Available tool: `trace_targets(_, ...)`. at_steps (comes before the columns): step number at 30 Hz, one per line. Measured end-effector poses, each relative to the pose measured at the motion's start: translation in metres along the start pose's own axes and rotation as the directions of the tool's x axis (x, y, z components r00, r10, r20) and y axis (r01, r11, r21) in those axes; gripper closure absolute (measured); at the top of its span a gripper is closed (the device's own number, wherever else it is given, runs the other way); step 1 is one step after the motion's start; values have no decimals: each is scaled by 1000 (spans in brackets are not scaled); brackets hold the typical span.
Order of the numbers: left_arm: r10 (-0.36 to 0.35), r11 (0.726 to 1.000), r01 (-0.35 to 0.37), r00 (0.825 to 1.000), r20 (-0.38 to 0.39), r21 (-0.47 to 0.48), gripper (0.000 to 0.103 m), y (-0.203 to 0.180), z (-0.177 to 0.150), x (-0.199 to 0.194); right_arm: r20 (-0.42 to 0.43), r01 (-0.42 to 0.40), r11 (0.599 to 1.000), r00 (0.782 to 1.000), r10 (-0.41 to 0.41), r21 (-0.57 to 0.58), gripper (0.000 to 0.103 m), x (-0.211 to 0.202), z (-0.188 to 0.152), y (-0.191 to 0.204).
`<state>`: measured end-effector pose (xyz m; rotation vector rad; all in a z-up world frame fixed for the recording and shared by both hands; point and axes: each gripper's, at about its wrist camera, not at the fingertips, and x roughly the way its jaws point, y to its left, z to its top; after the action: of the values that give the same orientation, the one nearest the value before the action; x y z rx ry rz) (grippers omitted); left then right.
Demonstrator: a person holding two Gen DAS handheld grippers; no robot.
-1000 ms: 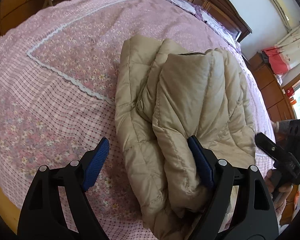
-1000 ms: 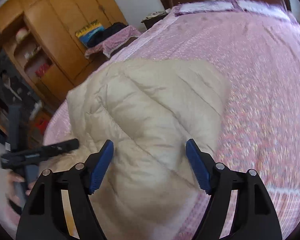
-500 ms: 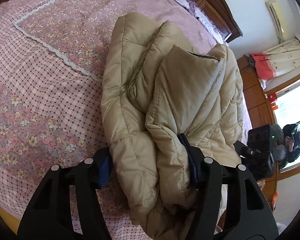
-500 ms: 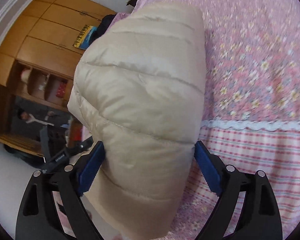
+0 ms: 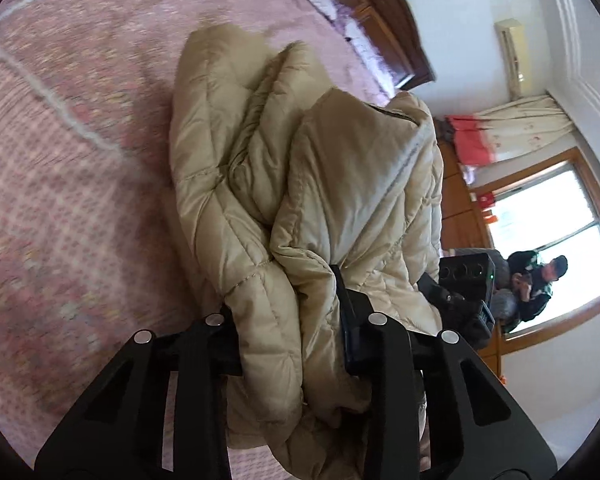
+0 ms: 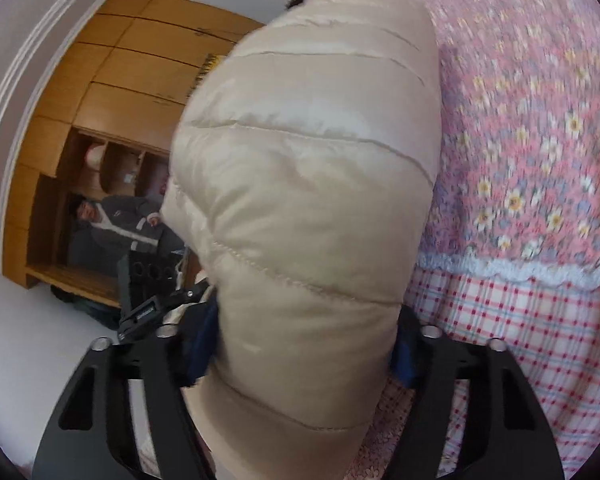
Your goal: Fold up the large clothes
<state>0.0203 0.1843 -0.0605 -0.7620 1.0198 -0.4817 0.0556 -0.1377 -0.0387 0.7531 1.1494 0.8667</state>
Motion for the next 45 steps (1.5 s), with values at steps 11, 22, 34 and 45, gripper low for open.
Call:
trace_targets(11, -145, 972, 155, 987, -71, 175, 73, -104, 37, 74, 245, 64, 987, 969, -26, -148, 47, -100, 28, 37)
trace_targets(22, 154, 942, -104, 979, -136, 319, 60, -125, 6, 145, 206, 288, 954, 931, -300, 88, 37, -138, 2, -34)
trace_targets(34, 420, 801, -401, 906, 61, 444, 52, -146, -2, 112, 298, 531, 844, 819, -490, -70, 45, -138, -32, 13)
trace_targets(45, 483, 748, -498, 862, 154, 439, 50, -142, -5, 92, 290, 643, 750, 756, -587, -157, 46, -98, -24, 14)
